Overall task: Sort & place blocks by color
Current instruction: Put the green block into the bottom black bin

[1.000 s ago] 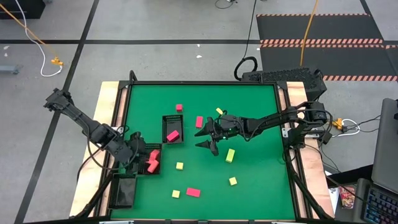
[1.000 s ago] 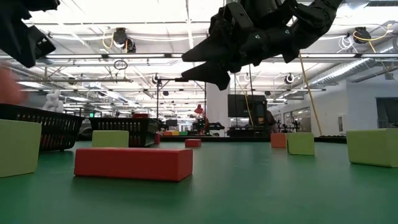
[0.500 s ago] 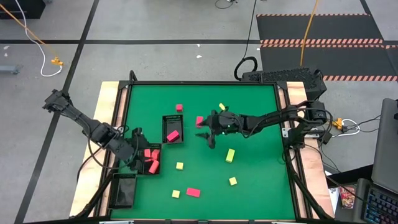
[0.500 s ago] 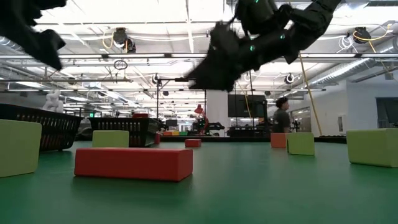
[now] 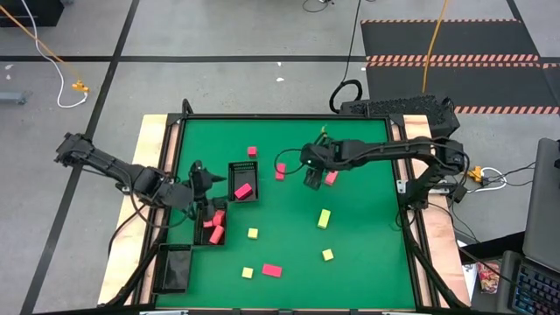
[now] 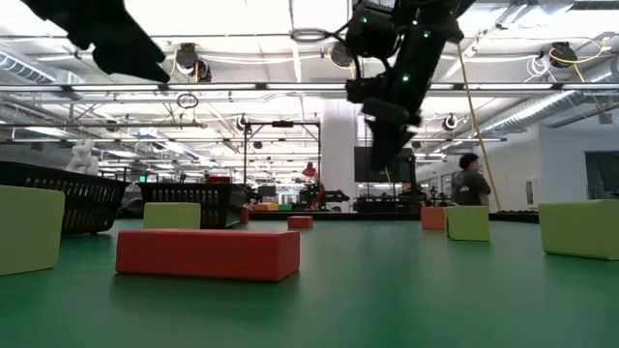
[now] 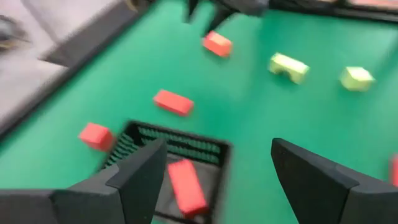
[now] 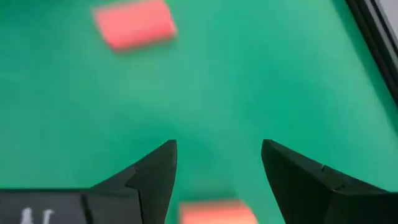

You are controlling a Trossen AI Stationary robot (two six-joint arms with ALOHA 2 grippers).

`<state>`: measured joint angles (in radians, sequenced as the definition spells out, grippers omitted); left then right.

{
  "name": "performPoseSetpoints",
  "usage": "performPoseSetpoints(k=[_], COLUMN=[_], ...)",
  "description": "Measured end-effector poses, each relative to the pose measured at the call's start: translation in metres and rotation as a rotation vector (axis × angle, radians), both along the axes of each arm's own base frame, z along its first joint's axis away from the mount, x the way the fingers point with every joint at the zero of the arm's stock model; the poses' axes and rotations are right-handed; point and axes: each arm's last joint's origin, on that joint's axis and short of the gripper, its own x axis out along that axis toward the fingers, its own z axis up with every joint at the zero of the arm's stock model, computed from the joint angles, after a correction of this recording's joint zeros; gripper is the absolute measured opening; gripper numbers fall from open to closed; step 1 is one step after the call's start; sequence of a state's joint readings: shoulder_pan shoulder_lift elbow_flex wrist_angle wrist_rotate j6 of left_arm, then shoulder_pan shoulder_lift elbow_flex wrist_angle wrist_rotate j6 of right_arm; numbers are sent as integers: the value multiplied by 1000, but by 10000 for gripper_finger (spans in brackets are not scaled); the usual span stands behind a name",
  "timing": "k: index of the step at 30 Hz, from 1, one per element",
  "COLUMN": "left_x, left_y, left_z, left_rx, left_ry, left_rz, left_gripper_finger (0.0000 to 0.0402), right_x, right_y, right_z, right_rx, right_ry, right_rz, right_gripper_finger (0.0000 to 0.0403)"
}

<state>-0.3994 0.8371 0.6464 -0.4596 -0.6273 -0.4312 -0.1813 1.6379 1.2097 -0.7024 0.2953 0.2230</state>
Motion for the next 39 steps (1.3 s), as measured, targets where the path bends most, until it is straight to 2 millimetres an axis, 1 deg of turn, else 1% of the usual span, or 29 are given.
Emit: performPoseSetpoints(k=[2,4,6,9,12,15,18,22,27,30,34,37,39], left_x=[0,0,0,0,-2,-4,-4,-4,-4,-4,-4,-4,-4], left_y=[3,6,7,6,3,2,2,2,2,2,2,2,2], left_z=[1,1,1,0,-2,-4,-4,-4,-4,-4,-4,-4,-4], left_rx=[31,54,63,43,10,3,6,5,4,3,1,1,0], left_ry=[-17,-29,-24,-13,13,30,29,28,27,24,20,20,20], left_rz=[70,116,120,101,69,61,67,68,69,69,69,69,70], left_gripper_finger=[292,292,292,292,292,292,292,292,292,292,292,292,292], right_x=[-8,-12,-17,-22,-24,-21,-16,-16,-22,-23,-19,-15,-16], right_y=[-4,-8,-10,-7,6,25,44,72,102,112,119,127,132], right_z=[-1,-5,-12,-22,-30,-32,-31,-32,-33,-33,-32,-31,-31], right_rx=[5,12,36,145,287,438,502,491,423,299,107,45,29], right_ry=[70,101,120,133,135,110,86,116,197,226,220,185,199], right_rz=[-44,-58,-52,-33,25,155,243,370,625,763,900,1004,1068], right_gripper_finger=[225,225,225,224,226,236,255,284,311,320,327,329,328])
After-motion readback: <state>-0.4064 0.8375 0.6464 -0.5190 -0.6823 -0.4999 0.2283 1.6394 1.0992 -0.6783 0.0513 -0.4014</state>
